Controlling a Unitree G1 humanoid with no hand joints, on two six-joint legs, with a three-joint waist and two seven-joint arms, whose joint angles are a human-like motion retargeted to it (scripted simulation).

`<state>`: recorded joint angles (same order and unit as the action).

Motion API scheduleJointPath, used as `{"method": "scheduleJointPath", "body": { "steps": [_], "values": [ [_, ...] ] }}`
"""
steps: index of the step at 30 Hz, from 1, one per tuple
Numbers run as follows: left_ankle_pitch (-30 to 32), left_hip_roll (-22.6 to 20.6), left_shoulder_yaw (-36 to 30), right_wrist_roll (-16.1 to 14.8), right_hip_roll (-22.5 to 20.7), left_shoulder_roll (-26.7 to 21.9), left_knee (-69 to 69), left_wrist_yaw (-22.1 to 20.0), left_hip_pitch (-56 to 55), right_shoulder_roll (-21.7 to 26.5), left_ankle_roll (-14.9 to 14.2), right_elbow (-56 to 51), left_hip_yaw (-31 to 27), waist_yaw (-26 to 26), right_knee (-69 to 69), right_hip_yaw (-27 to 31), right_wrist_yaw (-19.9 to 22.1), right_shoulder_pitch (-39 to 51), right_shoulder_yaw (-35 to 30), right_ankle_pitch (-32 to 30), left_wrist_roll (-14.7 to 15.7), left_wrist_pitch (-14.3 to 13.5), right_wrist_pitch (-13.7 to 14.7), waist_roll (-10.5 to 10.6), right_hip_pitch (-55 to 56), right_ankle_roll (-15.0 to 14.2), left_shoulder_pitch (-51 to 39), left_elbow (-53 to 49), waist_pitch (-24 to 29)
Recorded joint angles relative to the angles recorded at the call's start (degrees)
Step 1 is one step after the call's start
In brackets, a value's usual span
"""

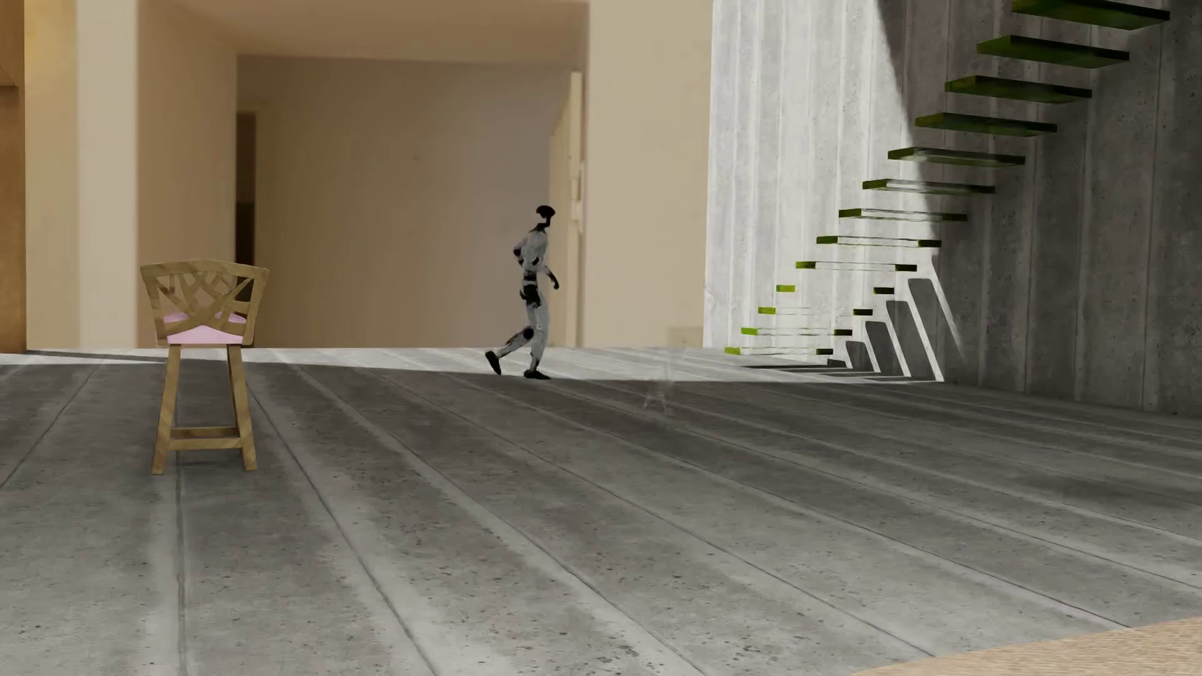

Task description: Go to the armchair

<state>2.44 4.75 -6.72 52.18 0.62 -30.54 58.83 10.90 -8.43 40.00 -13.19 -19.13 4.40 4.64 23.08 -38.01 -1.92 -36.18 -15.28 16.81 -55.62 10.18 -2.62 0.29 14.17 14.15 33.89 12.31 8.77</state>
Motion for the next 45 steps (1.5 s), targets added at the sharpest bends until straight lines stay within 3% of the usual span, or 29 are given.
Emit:
{"method": "scheduleJointPath", "body": {
  "steps": [1,2,3,4,5,7,8,9,11,13,14,15,16,17,18,19,20,22,23,25,27,28,30,31,33,35,39,43,45],
  "values": [
    [0.03,-3.73,1.5,3.02,-1.03,0.34,10.64,-3.14,-4.01,2.52,3.2,0.92,-6.92,-0.12,6.02,4.43,-3.55,2.83,-0.01,3.14,-4.04,4.06,-1.56,0.68,0.84,0.05,-0.95,1.23,0.93],
    [-3.73,-3.01,2.09,16.46,-2.55,3.18,18.76,-9.22,-7.75,5.09,7.45,3.05,-10.24,-0.21,9.82,8.42,-7.73,9.05,-0.96,5.37,-8.21,8.9,1.89,1.26,0.49,0.05,-1.81,2.86,1.86],
    [-5.32,2.73,2.71,33.87,-5.4,7.68,23.74,-14.18,-11.77,3.7,12.07,4.22,-10.58,-0.75,9.8,12.83,-10.77,16.62,-3.24,5.86,-7.88,11.57,8.08,1.83,-1.44,0.05,-2.41,4.39,2.57],
    [-7.79,8.29,3.86,42.44,-8.83,12.02,25.2,-14.36,-15.39,-3.7,16.01,5.23,-9.85,-1.83,8.19,18.61,-11.87,22.52,-5.31,5.37,-2.97,10.66,11.86,2.48,-3.74,0.05,-1.43,5.09,3.01],
    [-9.87,10.19,4.29,39.25,-11.6,14.69,23.94,-10.19,-18.73,-13.71,18.68,6.24,-8.74,-3.31,5.65,24.94,-10.42,25.43,-6.28,4.1,2.72,6.73,13.04,3.04,-6.3,0.05,0.13,5.05,3.13],
    [-10.66,7.98,3.72,16.76,-14.01,16.06,14.43,1.28,-23.93,-27.99,16.67,9.7,-6.22,-6.19,0.35,37.34,-8.63,28.37,-10.98,1.19,6.46,-1.77,13.48,3.3,-11.28,0.01,2.5,3.23,2.84],
    [-11.11,5.96,3.9,5.75,-13.87,16.33,5.56,6.16,-25.27,-30.97,14.06,10.53,-5.38,-7.3,-1.29,42.3,-7.9,28.89,-14.71,0.11,6.11,-4.31,14.0,3.01,-13.16,-0.21,3.04,1.43,2.64],
    [-12.43,2.99,4.43,-1.76,-13.11,16.53,-6.24,9.63,-24.76,-31.52,11.53,10.33,-6.0,-8.15,-1.34,46.6,-7.64,28.96,-18.08,-0.36,5.27,-5.5,14.07,2.5,-14.29,-0.56,2.69,-0.34,2.46],
    [-14.23,-1.03,6.26,-9.7,-11.61,16.46,-30.64,11.21,-18.39,-28.19,7.71,7.86,-9.21,-8.86,4.01,53.01,-8.58,26.91,-21.4,-0.61,2.26,-5.28,13.22,0.95,-15.45,-1.19,-0.37,-1.14,2.32],
    [-12.29,-2.08,6.47,-12.22,-12.08,16.0,-28.91,5.19,-14.68,-22.4,4.63,7.44,-7.49,-8.27,25.56,54.54,-9.39,22.7,-17.95,-6.53,-5.44,-1.52,9.71,-0.94,-10.4,-1.89,-4.34,2.5,3.38],
    [-16.67,-0.83,4.17,-10.71,-12.01,15.21,-22.99,3.29,-13.73,-19.98,4.61,8.98,-3.37,-7.7,41.21,52.15,-8.65,20.32,-13.68,-14.43,-13.03,1.78,6.05,-2.11,-4.29,-10.04,-6.96,6.1,4.23],
    [-20.75,0.48,0.48,2.02,-8.9,14.21,-19.02,3.8,-11.6,-17.86,5.22,10.86,0.0,-7.11,54.26,47.1,-7.81,18.74,-9.01,-22.13,-21.52,3.27,0.67,-3.05,2.51,-20.67,-10.61,9.8,5.05],
    [-23.61,1.19,-2.05,28.03,-4.29,14.4,-17.57,4.8,-8.48,-16.69,5.61,14.24,2.52,-6.15,61.7,42.87,-10.37,17.34,-5.58,-21.07,-28.45,1.87,-5.33,-3.67,8.55,-19.87,-14.35,12.32,5.68],
    [-25.1,1.43,-2.05,54.52,-0.17,16.58,-19.03,4.59,-4.3,-19.57,5.93,19.22,4.88,-5.0,64.37,39.19,-15.31,15.55,-0.9,-17.67,-30.33,0.91,-7.22,-3.93,13.61,-16.69,-17.13,11.97,5.96],
    [-25.62,1.44,-1.05,59.83,2.78,20.74,-22.22,2.01,0.39,-19.64,6.05,25.64,7.37,-3.83,63.24,36.3,-15.73,14.33,4.02,-16.81,-27.7,0.76,-12.88,-3.91,17.76,-16.69,-19.08,9.3,5.92],
    [-25.31,1.45,0.76,61.29,4.06,22.18,-26.66,-2.2,5.05,-30.04,6.04,26.21,9.74,-2.73,58.5,34.09,-14.04,11.99,13.82,-17.17,-21.58,-1.9,-16.46,-3.54,21.12,-15.36,-19.18,5.38,5.61],
    [-24.83,1.58,1.17,52.78,4.29,22.79,-30.64,-4.67,8.83,-39.45,5.88,24.67,11.8,-1.68,51.26,32.5,-13.16,12.15,24.54,-16.96,-13.33,-3.51,-17.86,-2.94,23.89,-15.21,-19.88,0.84,5.18],
    [-24.36,2.05,-3.47,25.58,4.74,20.18,-35.31,-7.84,13.69,-43.28,5.25,23.37,14.98,0.42,29.83,28.73,-15.64,12.3,40.02,-16.49,-0.12,-5.67,-16.17,-1.6,26.4,-15.18,-22.85,-7.55,4.19],
    [-24.72,2.31,-6.04,18.19,3.88,17.78,-37.1,-8.42,15.77,-41.13,4.65,25.42,16.25,1.35,15.32,27.93,-16.78,11.86,42.53,-18.2,3.7,-6.02,-14.83,-1.0,25.6,-16.34,-24.9,-11.45,3.81],
    [-24.97,2.31,-9.68,11.81,2.18,13.4,-41.92,-8.86,21.32,-35.23,3.27,32.72,18.52,2.74,-8.36,26.54,-14.46,10.43,42.93,-22.04,6.04,-5.77,-10.65,0.05,21.99,-14.11,-27.98,-17.79,3.38],
    [-23.16,4.01,-9.15,14.32,0.53,12.19,-39.8,-9.6,25.4,-30.72,2.23,43.36,19.52,3.53,-0.18,25.85,-10.9,11.31,40.52,-25.23,6.18,-3.4,-10.79,1.39,23.92,-9.08,-28.1,-19.59,3.76],
    [-18.98,5.48,-7.62,16.64,-0.07,13.44,-36.38,-10.75,26.0,-30.05,2.76,49.34,19.48,3.84,5.77,25.39,-8.8,12.86,39.66,-24.06,6.85,-0.68,-13.06,2.31,24.8,-7.55,-26.7,-18.04,4.09],
    [-5.92,10.4,-6.57,20.26,-0.63,16.56,-20.74,-11.29,21.76,-32.76,6.84,59.82,16.99,3.49,12.65,23.83,-8.63,15.37,38.8,-16.81,8.43,5.24,-19.0,4.39,22.73,-6.95,-25.85,-7.4,4.66],
    [0.26,13.67,-6.08,22.93,-1.78,18.14,-9.22,-10.11,16.71,-34.41,12.18,63.04,14.54,2.75,13.21,23.53,-10.78,16.58,36.43,-13.72,9.16,9.25,-19.38,5.53,19.87,-7.25,-26.04,0.75,4.85],
    [-3.92,11.81,-5.81,28.21,-5.13,19.84,9.75,-8.56,3.08,-36.88,13.57,65.37,4.84,0.93,9.57,24.79,-11.57,20.85,29.03,-9.99,7.52,13.91,-13.7,6.84,11.54,-7.86,-24.45,15.39,5.07],
    [-4.77,10.25,-3.8,29.87,-7.06,21.25,16.77,-9.43,-8.85,-39.77,11.79,64.75,2.57,-0.64,3.42,27.5,-5.49,27.13,23.75,-8.2,6.61,14.3,-8.44,6.46,2.41,-8.39,-18.48,23.25,4.67],
    [-5.2,11.56,5.73,22.41,-8.45,23.07,-3.22,-12.14,-22.94,-43.88,13.79,54.82,8.46,-5.02,-3.42,32.65,3.57,37.42,11.1,-3.18,10.66,10.58,-1.68,5.16,-12.41,-9.56,-6.71,26.4,3.33],
    [-1.72,2.14,11.28,16.88,-7.46,25.83,-49.25,-9.64,-20.69,-37.11,9.75,43.1,10.23,-7.53,-5.81,35.09,3.07,46.37,-1.98,-0.66,9.69,8.43,3.55,4.64,-25.7,-11.58,-0.65,25.91,2.67],
    [4.42,-1.63,10.07,12.72,-5.12,25.86,-38.91,-6.14,-20.63,-33.27,18.73,40.62,7.29,-7.98,-0.31,33.82,0.31,46.63,-2.52,-5.3,6.75,7.12,2.28,3.5,-30.62,-13.06,-1.86,27.35,2.68]
  ]
}}
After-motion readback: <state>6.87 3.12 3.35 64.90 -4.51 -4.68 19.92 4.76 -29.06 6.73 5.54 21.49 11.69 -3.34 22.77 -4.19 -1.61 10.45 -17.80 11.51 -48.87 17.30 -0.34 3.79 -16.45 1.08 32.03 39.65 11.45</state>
